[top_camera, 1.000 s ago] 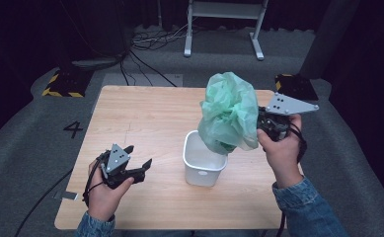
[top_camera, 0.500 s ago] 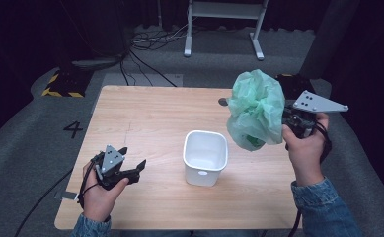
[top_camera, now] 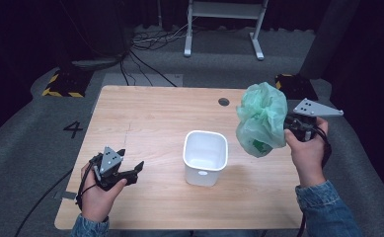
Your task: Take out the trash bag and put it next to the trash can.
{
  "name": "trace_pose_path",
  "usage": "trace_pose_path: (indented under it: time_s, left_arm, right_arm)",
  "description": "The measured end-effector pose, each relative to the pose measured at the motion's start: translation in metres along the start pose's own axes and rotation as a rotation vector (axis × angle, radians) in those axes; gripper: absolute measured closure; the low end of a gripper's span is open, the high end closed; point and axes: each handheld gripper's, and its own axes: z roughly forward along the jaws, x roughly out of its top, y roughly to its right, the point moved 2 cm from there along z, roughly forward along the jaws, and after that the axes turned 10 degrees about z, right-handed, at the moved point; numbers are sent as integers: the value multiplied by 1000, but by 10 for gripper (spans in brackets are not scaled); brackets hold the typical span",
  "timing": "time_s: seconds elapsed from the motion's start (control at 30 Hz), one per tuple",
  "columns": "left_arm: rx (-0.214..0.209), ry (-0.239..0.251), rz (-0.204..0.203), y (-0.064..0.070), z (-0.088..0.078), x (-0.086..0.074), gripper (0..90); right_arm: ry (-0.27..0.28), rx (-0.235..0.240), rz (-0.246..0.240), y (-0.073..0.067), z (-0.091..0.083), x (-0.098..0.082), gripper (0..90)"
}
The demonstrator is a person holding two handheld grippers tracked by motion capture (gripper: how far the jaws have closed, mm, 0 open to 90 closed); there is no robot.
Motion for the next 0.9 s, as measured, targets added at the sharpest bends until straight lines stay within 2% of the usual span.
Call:
trace_pose_path:
  time_s: [0.17, 0.2, 0.33, 0.37, 0.4, 0.53, 0.77, 0.83, 0.87, 0.9]
  left_arm:
    - [-5, -11, 2, -1, 2, -2, 244]
    - [-5, -11, 2, -1, 2, -2, 244]
    - [-10, -12, 1, 1, 3, -2, 244]
    - [-11, -12, 1, 1, 3, -2, 245]
    - [-13, -12, -1, 1, 4, -2, 245]
    - [-16, -12, -5, 1, 5, -3, 245]
    - [-22, -16, -4, 1, 6, -3, 245]
    - [-23, -19, -3, 1, 6, -4, 245]
    - [-23, -20, -2, 1, 6, -4, 245]
    - [-23, -20, -2, 2, 6, -4, 245]
  right_arm:
    - [-77, -27, 40, 13, 9, -25, 856]
    - [-77, -27, 40, 13, 9, -25, 856]
    - [-132, -36, 71, 20, 17, -40, 856]
    - [-163, -42, 81, 23, 22, -47, 856]
    - [-163, -42, 81, 23, 22, -47, 856]
    - [-235, -61, 113, 29, 35, -60, 850]
    - [-257, -59, 120, 30, 48, -65, 849]
    - [-264, -59, 118, 29, 51, -65, 809]
    - [-249, -73, 133, 28, 53, -63, 646]
    - [-241, -81, 135, 29, 54, -63, 583]
